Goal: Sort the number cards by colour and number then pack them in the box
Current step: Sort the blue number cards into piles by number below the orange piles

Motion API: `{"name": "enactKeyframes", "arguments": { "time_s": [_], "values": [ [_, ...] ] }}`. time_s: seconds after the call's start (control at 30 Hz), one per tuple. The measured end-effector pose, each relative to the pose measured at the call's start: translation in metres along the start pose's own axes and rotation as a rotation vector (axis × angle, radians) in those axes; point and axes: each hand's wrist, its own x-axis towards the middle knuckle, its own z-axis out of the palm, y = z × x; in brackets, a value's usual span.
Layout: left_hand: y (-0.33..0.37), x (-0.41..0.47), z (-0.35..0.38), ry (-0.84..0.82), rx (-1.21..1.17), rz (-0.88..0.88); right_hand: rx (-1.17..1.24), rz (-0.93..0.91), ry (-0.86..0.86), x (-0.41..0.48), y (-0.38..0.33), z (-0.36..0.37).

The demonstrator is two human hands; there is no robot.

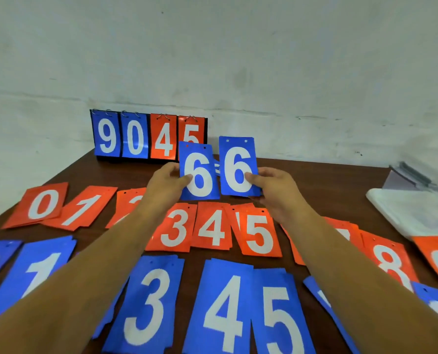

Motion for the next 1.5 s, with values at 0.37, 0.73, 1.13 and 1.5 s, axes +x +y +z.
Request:
{"name": "enactKeyframes", "arguments": {
  "time_s": [0.37, 0.73, 1.13, 1.5],
  "values": [
    [-0.011, -0.103, -0.041, -0.123, -0.126, -0.035, 0.005, -0.039, 0.042, -0.117, 0.021, 0.006],
    [0.013, -0.151, -0.027, -0.405, -0.229, -0.036, -0.161, -0.087, 0.028, -0.158, 0.027, 0.022],
    [0.008, -0.174, 0.030, -0.353, -0.182, -0.113, -0.882, -0.294, 0.154, -0.185, 0.048, -0.082],
    [0.013, -0.206, 0.093, -0.489, 0.017, -0.119, -1.117, -0.221, 0.190, -0.207, 0.086, -0.150]
  ]
}}
